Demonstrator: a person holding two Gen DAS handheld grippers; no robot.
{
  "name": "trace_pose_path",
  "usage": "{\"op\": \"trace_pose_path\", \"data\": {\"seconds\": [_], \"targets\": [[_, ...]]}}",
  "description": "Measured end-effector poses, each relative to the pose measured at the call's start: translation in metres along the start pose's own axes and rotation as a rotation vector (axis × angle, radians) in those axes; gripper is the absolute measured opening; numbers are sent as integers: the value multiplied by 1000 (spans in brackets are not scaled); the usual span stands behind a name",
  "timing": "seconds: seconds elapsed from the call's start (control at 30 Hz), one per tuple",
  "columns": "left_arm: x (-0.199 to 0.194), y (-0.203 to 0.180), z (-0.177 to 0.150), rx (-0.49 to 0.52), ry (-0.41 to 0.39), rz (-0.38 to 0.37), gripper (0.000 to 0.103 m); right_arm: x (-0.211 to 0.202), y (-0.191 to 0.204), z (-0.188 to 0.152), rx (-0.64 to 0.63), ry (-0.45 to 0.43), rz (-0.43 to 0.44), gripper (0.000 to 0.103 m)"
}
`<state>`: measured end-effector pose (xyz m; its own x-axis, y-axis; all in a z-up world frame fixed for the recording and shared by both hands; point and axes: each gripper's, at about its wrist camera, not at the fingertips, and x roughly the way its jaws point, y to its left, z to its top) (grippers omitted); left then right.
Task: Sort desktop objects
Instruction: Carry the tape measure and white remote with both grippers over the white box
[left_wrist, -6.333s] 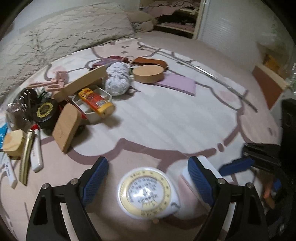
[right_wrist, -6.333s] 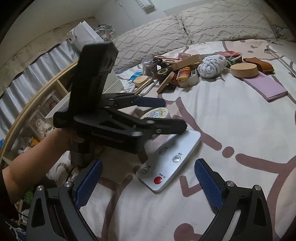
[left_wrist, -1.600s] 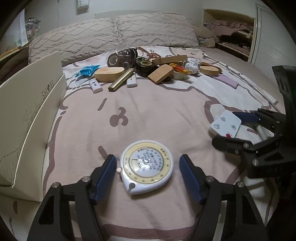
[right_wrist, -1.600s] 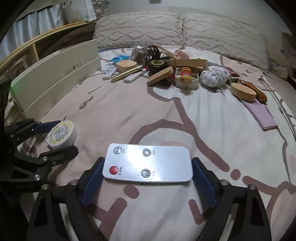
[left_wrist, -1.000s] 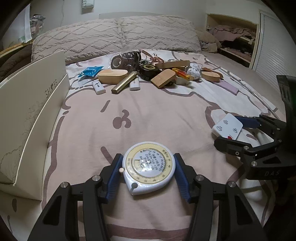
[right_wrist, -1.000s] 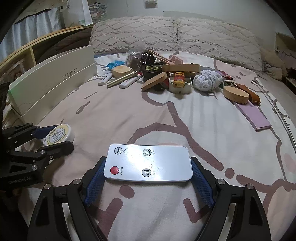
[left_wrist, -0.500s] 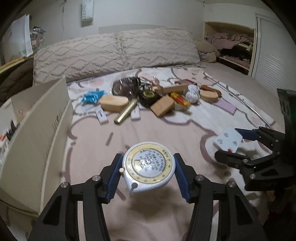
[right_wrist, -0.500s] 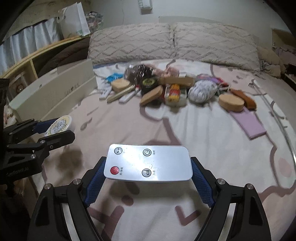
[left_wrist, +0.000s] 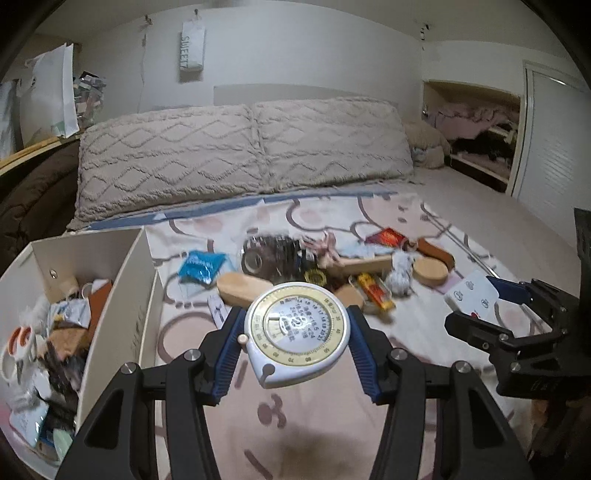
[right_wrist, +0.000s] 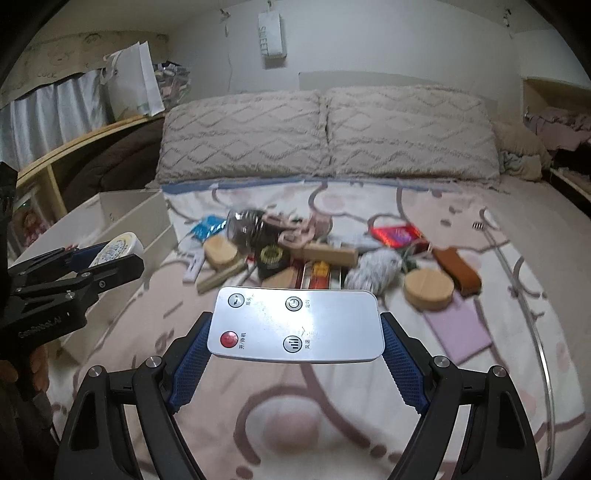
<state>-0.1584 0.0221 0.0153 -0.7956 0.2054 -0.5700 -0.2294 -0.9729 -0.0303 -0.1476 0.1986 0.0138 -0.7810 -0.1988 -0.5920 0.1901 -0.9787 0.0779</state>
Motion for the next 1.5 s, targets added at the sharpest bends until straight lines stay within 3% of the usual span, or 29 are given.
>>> {"op": "trace_pose_path", "data": {"seconds": [0.2, 0.4, 0.63, 0.9, 1.03, 1.17, 1.5], "targets": [[-4, 11, 22, -32, -44, 7, 55, 4, 2, 25, 25, -35, 12, 86], [-16, 26, 33, 1, -91, 36, 55, 8, 12, 48, 31, -61, 29, 87], [-34, 65, 39, -39, -132, 82, 55, 10, 42, 70, 13, -83, 82, 87], [-54, 109, 35, -119, -167, 97, 55, 15, 91, 84, -34, -82, 161, 87], [-59, 116, 32, -108, -173, 168, 55, 17, 115, 89, -63, -85, 193, 87], [-67, 132, 27, -155, -170, 146, 55, 20, 138, 95, -88, -80, 223, 87], [-92, 165, 12, -198, -189, 237, 55, 24, 180, 101, -120, -54, 275, 87]]}}
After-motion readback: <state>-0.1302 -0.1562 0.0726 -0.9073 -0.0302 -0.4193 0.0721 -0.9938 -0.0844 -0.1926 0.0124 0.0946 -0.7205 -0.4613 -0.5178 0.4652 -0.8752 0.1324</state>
